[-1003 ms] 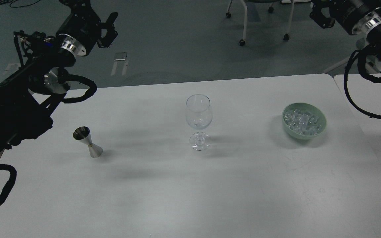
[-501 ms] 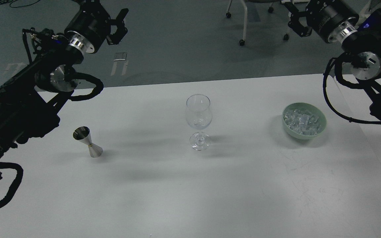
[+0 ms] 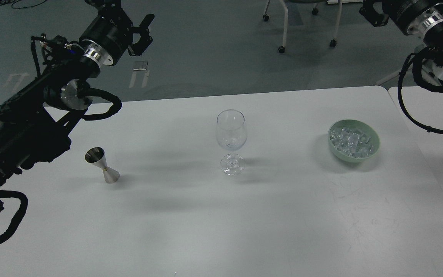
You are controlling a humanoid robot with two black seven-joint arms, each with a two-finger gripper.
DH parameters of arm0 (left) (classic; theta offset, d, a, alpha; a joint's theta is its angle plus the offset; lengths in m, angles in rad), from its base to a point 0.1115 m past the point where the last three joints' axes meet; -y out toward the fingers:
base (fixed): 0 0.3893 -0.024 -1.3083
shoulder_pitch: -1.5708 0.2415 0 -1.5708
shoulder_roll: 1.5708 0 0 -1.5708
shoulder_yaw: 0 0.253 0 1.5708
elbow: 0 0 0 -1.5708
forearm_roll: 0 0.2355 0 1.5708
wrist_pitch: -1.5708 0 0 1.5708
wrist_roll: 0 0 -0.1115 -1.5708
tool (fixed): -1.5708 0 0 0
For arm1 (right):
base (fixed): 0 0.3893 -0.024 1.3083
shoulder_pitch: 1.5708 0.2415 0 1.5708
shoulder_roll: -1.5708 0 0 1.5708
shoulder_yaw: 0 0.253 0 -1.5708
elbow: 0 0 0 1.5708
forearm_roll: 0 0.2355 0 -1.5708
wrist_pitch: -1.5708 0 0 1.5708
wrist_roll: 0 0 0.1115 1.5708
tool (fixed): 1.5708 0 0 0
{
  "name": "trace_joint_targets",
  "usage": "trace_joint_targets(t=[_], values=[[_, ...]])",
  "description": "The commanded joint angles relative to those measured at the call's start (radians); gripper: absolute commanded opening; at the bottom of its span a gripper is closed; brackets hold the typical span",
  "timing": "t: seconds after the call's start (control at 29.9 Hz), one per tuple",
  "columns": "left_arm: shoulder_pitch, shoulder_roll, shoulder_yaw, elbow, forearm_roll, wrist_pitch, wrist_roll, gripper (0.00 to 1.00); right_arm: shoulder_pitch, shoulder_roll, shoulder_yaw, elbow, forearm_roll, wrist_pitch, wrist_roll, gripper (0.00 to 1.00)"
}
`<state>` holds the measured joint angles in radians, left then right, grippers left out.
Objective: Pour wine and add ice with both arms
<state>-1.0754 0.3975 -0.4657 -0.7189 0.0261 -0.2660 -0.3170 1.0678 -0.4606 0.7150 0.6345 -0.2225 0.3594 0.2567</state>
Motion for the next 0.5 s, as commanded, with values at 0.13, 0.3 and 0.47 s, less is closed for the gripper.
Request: trace_joint_targets(t=[0.13, 0.3, 0.47], values=[[-0.003, -0.016, 0.001, 0.001, 0.000, 0.004, -0.001, 1.00, 0.001, -0.009, 0.001, -0.001, 0.000, 0.020, 0.004, 1.00], [-0.005, 0.018, 0.012, -0.031, 0.076, 0.004, 0.001, 1.00, 0.000, -0.022, 0.000, 0.008, 0.000, 0.018, 0.004, 1.00], [0.000, 0.171, 0.039, -0.213, 0.176, 0.036, -0.001, 1.00, -0.009, -0.030, -0.002, 0.011, 0.000, 0.018, 0.004, 1.00]])
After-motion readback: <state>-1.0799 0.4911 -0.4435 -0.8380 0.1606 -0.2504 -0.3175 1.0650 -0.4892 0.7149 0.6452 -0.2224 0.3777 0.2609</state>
